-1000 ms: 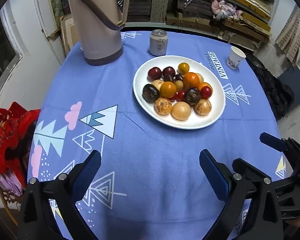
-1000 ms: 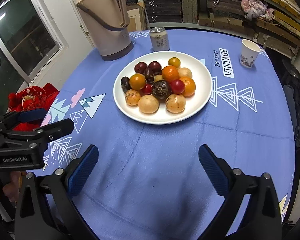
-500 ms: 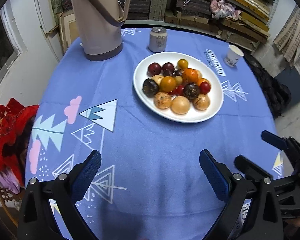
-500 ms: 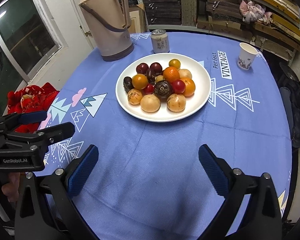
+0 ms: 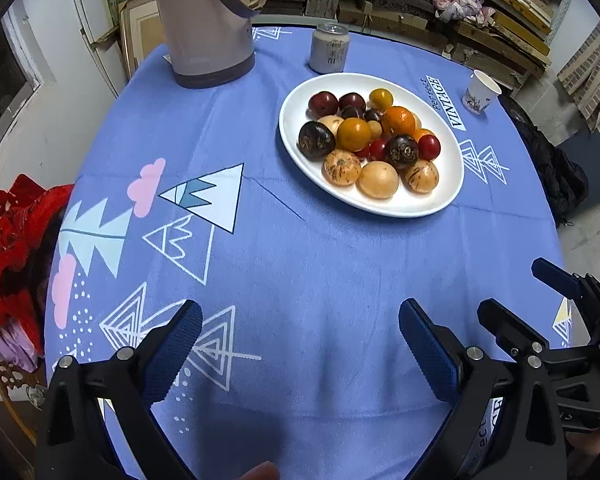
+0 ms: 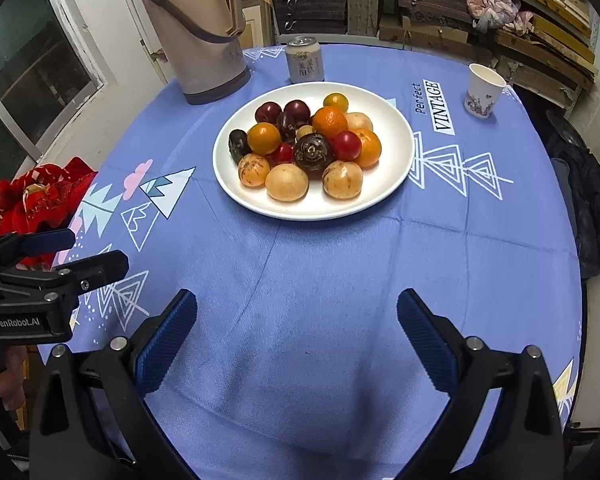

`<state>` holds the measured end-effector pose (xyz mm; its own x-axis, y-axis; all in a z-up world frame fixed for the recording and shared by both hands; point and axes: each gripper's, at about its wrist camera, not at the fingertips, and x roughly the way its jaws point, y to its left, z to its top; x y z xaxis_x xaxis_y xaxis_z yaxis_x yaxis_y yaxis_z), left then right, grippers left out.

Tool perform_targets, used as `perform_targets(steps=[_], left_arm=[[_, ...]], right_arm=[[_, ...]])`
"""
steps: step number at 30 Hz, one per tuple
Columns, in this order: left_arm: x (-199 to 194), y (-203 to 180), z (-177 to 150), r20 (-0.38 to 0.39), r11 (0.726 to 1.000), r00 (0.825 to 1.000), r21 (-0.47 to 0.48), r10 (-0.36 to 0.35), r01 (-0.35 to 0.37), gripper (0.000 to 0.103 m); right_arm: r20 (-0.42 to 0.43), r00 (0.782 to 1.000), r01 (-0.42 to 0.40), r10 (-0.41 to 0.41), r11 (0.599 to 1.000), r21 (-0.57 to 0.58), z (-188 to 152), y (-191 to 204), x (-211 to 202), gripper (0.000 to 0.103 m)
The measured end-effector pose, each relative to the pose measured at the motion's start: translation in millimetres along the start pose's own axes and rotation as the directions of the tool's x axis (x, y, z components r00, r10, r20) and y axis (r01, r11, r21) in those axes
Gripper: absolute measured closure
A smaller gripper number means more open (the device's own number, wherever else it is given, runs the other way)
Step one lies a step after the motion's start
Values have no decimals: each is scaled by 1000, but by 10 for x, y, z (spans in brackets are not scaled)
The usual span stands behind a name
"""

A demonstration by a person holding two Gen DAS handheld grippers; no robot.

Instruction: Organize fruits

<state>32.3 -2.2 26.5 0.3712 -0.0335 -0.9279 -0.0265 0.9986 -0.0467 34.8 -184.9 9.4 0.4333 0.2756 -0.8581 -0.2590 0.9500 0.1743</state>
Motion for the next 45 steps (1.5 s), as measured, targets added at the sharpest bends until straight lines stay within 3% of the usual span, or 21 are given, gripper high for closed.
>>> perform_targets(steps=[11, 45], left_arm=[[138, 30, -53, -45, 1000, 999, -2, -1, 1, 4], [175, 100, -110, -69, 1000, 997, 21, -18, 20, 4]], right_arm=[[-25, 999, 35, -34, 998, 53, -107, -91, 61, 5], [-28, 993, 119, -117, 990, 74, -147, 50, 9, 5]])
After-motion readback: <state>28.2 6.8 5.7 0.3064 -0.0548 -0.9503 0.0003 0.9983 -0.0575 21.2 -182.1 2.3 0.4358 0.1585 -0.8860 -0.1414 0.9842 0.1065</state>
